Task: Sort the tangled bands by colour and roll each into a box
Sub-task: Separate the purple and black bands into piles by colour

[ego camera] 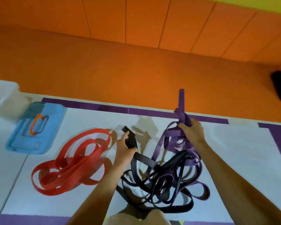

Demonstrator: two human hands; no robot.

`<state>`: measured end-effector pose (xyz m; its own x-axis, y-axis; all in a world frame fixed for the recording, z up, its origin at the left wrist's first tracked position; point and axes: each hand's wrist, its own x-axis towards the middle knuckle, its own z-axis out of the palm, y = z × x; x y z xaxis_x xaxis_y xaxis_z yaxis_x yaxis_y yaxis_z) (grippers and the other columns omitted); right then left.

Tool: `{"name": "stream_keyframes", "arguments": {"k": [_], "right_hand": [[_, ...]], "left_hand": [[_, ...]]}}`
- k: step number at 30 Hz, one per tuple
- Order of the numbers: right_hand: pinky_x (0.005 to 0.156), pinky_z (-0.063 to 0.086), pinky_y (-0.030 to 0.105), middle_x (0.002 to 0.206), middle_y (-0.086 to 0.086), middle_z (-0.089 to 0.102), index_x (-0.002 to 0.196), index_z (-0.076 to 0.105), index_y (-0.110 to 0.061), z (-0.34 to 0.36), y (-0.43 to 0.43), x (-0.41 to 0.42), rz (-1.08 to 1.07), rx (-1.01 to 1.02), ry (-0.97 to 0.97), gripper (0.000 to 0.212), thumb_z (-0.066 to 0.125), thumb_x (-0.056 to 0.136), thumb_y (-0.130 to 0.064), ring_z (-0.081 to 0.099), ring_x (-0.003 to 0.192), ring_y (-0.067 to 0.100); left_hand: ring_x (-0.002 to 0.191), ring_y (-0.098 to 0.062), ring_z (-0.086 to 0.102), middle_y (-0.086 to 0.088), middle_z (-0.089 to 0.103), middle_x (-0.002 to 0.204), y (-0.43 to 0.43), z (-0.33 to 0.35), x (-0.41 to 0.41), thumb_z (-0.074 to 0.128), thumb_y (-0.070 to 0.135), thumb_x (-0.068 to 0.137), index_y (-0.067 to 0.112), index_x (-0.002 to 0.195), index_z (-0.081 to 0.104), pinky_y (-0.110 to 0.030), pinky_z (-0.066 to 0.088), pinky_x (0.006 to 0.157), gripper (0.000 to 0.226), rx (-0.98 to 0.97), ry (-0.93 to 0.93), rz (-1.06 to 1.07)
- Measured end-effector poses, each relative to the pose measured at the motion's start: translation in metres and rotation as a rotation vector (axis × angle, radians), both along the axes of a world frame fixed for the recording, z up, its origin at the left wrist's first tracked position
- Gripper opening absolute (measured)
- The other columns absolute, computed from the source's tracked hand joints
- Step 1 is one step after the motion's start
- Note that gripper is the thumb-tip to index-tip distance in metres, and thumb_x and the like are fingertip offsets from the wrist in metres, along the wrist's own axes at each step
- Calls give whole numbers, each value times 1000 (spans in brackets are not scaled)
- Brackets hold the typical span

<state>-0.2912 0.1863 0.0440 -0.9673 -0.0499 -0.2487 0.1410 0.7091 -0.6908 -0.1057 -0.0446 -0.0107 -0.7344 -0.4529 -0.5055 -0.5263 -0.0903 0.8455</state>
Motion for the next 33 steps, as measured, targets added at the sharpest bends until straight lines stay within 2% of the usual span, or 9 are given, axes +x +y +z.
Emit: {"name": "stream_keyframes", "arguments": {"k": [4, 6, 11, 13, 16, 19, 25, 29, 33], "right_hand": [[52, 46, 21, 58, -13, 66, 76, 61, -20, 12, -18, 18, -198, -307, -10, 21, 75, 91, -20, 62, 53, 2], [57, 48, 25, 61, -10, 66, 80, 65, -16, 26, -28, 21, -286, -466, -30, 15, 73, 93, -18, 62, 57, 10], [63, 50, 34, 72, 3, 64, 91, 67, -11, 65, -51, 28, -263, -702, -58, 6, 71, 94, -14, 61, 65, 21], [56, 51, 30, 67, -1, 65, 91, 67, -10, 78, -59, 32, -234, -720, -84, 6, 71, 94, -13, 62, 59, 17], [54, 49, 31, 70, 4, 63, 90, 66, -10, 97, -68, 38, -181, -776, -137, 6, 70, 95, -11, 60, 61, 23], [54, 51, 33, 72, 7, 63, 91, 65, -10, 112, -68, 44, -141, -826, -170, 7, 71, 95, -11, 60, 61, 26], [63, 53, 30, 79, 6, 65, 97, 67, -8, 110, -35, 45, -190, -947, -281, 7, 66, 98, -16, 62, 69, 23], [87, 53, 43, 98, 12, 71, 116, 72, -5, 96, 5, 36, -299, -1021, -322, 30, 58, 106, -30, 68, 90, 29], [83, 59, 36, 95, 2, 80, 92, 85, -19, 84, 50, 20, -375, -1079, -363, 45, 54, 108, -47, 77, 85, 18]], "left_hand": [[121, -36, 63, -17, 33, 159, 2, 3, -7, 79, -9, 79, 42, 165, 1, -34, 60, 76, 127, -91, -217, -352], [141, -44, 49, -19, 5, 172, 6, 9, -5, 88, 6, 80, 47, 163, -14, -43, 56, 97, 138, -197, -372, -640], [161, -45, 1, -10, -24, 173, 23, 12, -4, 91, 59, 71, 53, 151, -36, -69, 18, 124, 151, -461, -463, -861], [162, -38, -3, -4, -12, 176, 29, 20, -13, 89, 71, 63, 49, 159, -24, -69, 13, 126, 151, -390, -221, -751], [141, -7, 48, 22, 51, 146, 39, 32, -30, 97, 56, 64, 49, 152, 25, -36, 45, 113, 115, -152, 263, -536], [122, 15, 55, 36, 59, 129, 51, 40, -38, 96, 43, 72, 51, 143, 34, -9, 46, 94, 95, 47, 367, -503], [106, -2, 70, 13, 75, 112, 80, 36, -57, 89, 30, 85, 30, 124, 63, -18, 54, 86, 47, 72, 436, -331], [79, -12, 68, 5, 73, 87, 88, 46, -65, 70, 30, 102, 35, 109, 70, -29, 52, 79, 9, 26, 452, -252], [71, -1, 67, 19, 71, 76, 98, 75, -72, 58, 34, 108, 35, 111, 61, -18, 49, 70, 5, -140, 493, -416]]}}
